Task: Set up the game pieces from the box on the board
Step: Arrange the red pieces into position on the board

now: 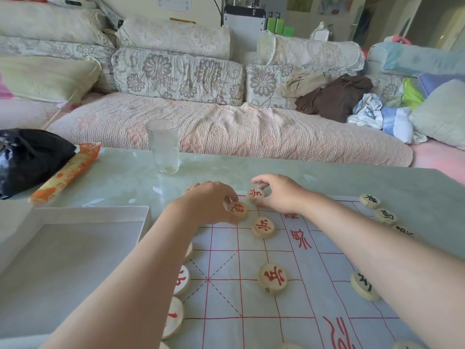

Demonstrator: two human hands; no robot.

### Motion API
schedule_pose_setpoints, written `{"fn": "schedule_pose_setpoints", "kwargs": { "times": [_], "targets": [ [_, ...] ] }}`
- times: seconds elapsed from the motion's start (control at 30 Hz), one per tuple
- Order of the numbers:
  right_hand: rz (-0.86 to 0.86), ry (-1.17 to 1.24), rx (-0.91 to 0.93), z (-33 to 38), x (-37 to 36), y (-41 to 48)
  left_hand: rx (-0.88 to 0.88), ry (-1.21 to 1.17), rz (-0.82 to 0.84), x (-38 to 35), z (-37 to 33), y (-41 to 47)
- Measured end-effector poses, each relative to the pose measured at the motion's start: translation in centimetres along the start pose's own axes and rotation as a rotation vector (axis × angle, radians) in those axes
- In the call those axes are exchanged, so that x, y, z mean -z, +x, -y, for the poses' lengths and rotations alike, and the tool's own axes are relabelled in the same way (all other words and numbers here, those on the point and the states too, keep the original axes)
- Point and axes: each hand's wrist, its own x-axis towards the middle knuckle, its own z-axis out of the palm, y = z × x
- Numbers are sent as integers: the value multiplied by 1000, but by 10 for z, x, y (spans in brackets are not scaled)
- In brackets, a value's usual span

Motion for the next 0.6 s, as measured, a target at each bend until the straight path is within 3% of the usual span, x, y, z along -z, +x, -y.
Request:
{"fn": "schedule_pose_setpoints", "kwargs": {
  "times": [0.47, 0.6],
  "targets": [
    [-23, 31, 18, -3, -3, -4, 11, -4, -3, -1, -1, -1],
    [-95, 67, 2, -1, 3, -13, -22, 23, -3, 2, -6, -2]
  ]
}}
